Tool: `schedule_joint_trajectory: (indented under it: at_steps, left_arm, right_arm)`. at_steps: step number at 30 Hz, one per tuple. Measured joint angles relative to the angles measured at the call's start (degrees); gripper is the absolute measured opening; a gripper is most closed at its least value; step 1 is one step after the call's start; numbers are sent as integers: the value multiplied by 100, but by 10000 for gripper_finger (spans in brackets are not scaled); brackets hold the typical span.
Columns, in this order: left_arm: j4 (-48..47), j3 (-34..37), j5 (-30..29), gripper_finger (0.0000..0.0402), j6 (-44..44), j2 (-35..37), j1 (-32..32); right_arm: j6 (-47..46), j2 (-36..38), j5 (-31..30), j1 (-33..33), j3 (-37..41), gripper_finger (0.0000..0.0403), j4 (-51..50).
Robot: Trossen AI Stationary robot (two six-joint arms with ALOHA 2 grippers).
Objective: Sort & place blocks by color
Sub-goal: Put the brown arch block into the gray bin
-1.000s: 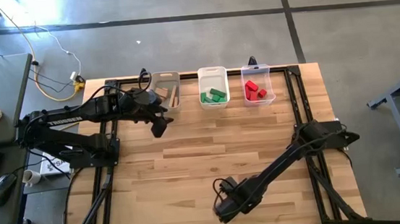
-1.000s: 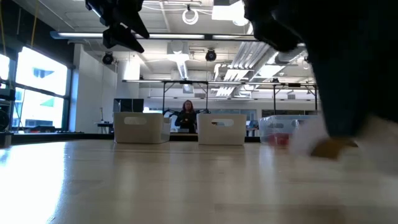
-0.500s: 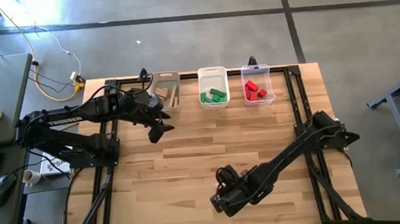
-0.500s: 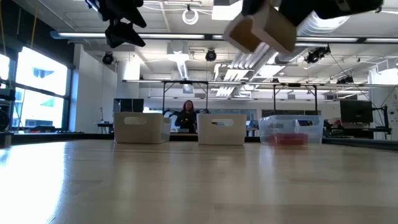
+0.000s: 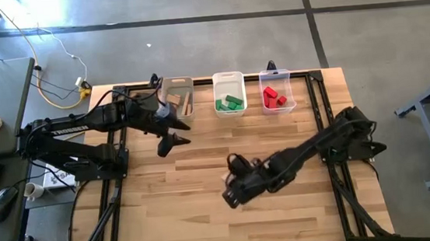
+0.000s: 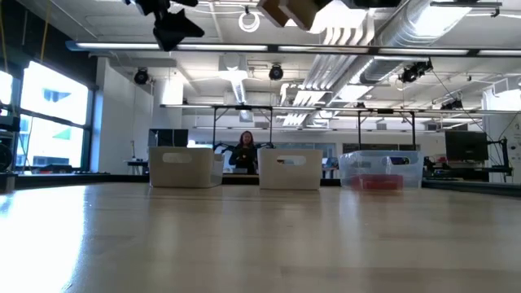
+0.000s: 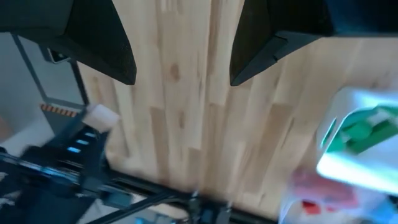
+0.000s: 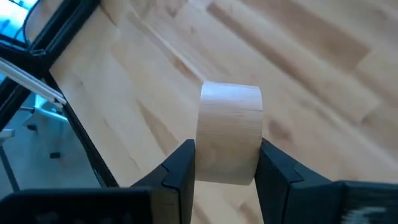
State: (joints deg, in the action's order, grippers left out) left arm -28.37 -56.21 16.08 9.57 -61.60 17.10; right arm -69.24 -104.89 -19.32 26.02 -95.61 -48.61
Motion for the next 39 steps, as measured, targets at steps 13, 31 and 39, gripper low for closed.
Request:
schedule_joint_trajectory:
  at_steps: [13, 31, 39]
  left_arm:
    - [948, 0, 227, 246, -532, 0, -2]
    - [1887, 0, 239, 245, -240, 0, 3]
    - [1978, 0, 234, 246, -226, 0, 20]
  right_arm:
    - [2286, 598, 821, -1194, 0, 101, 557]
    - [4751, 731, 2676, -2668, 0, 101, 1493]
    - [5657, 731, 3129, -3042, 0, 101, 2024]
